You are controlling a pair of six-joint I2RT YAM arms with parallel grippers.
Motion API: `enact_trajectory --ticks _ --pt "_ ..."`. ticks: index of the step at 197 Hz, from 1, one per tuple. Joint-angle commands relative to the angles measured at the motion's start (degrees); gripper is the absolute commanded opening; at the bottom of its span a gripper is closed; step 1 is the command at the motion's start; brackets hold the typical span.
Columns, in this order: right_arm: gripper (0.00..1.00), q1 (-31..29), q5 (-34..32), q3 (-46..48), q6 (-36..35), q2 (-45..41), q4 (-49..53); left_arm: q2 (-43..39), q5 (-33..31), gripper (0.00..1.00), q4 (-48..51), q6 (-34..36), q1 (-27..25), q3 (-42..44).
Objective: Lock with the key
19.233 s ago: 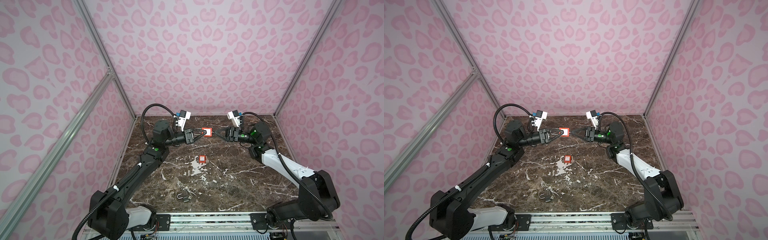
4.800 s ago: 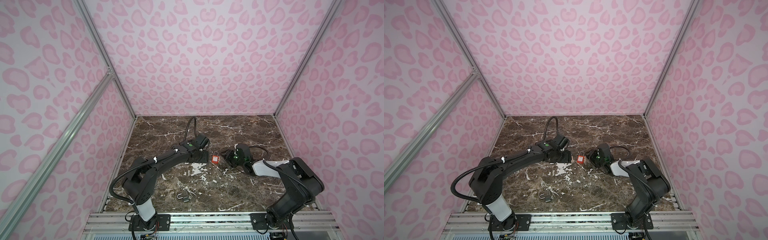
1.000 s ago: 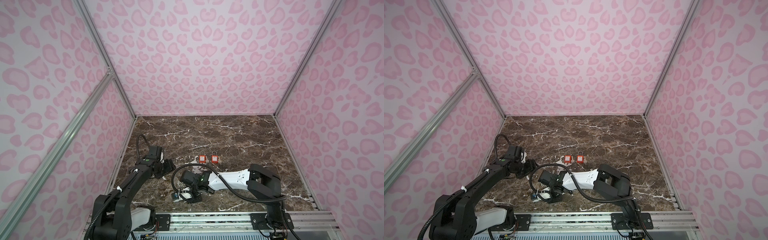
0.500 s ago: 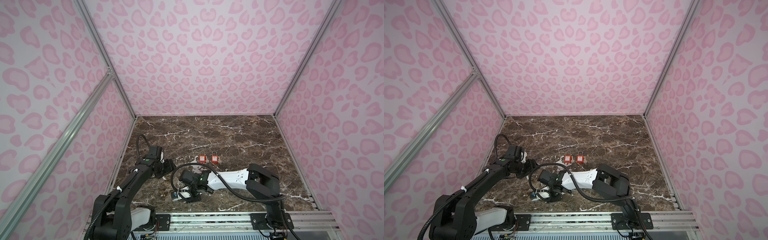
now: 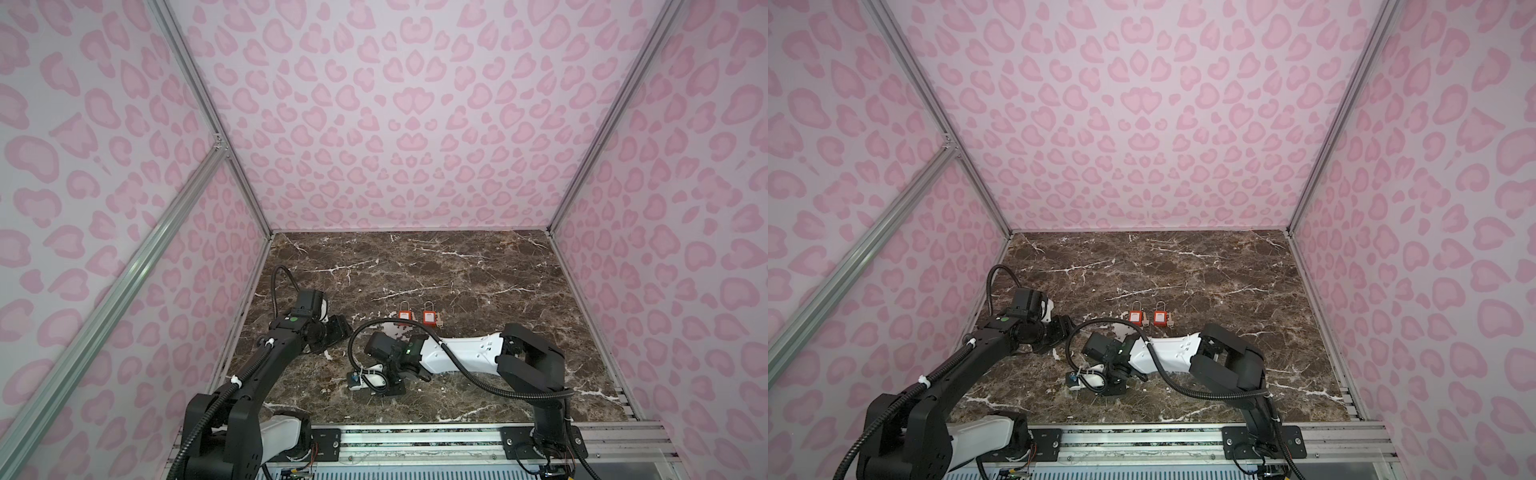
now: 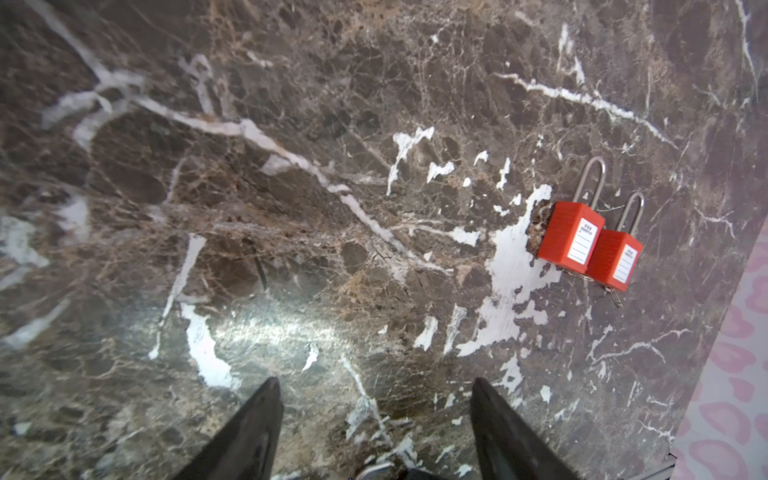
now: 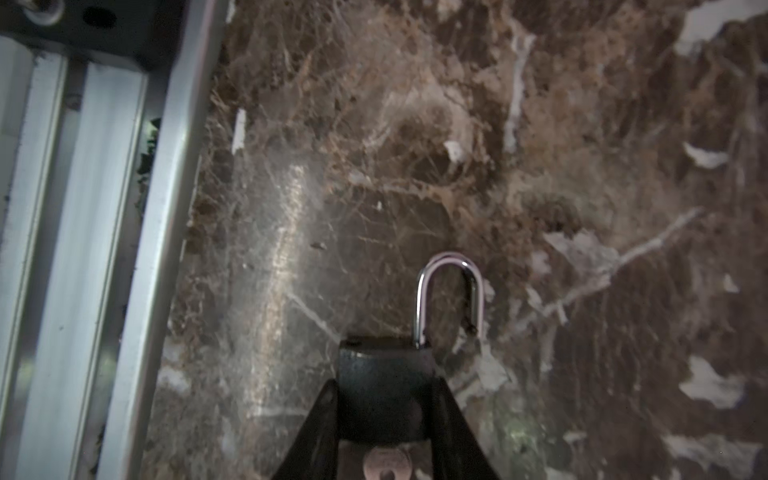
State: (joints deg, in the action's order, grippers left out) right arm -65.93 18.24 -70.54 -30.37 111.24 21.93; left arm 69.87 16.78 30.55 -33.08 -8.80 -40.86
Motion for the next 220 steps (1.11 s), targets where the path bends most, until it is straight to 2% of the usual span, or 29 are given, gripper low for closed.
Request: enact_trajectory --ticks 1,46,86,115,172,220 --pt "0.25 2.7 -1.5 1.9 3.9 -2.3 -2.8 0.6 3.2 0.73 -2.8 -1.9 -0.2 -1.1" --pt "0.24 10.4 -3.3 6.1 8.7 -8.4 -5.3 1.9 6.8 0.73 -7.9 -6.0 -2.9 -2.3" --pt "0.25 17.5 -2.2 8.1 14.3 -13.5 -7.9 3.8 10.4 0.73 -11.7 -8.9 -6.2 -3.5" --pt "0.25 21.3 -0.7 8.7 18.7 -15.5 -10.2 5.5 16.9 0.70 -19.4 -12.9 -8.2 -2.8" --pt "0.25 23.9 3.0 11.0 24.3 -18.7 -16.9 9.3 23.0 0.61 -24.3 -13.7 -12.8 -6.9" --pt "0.25 24.6 5.0 11.3 25.7 -19.9 -18.6 12.1 24.3 0.51 -26.4 -14.1 -15.6 -8.8"
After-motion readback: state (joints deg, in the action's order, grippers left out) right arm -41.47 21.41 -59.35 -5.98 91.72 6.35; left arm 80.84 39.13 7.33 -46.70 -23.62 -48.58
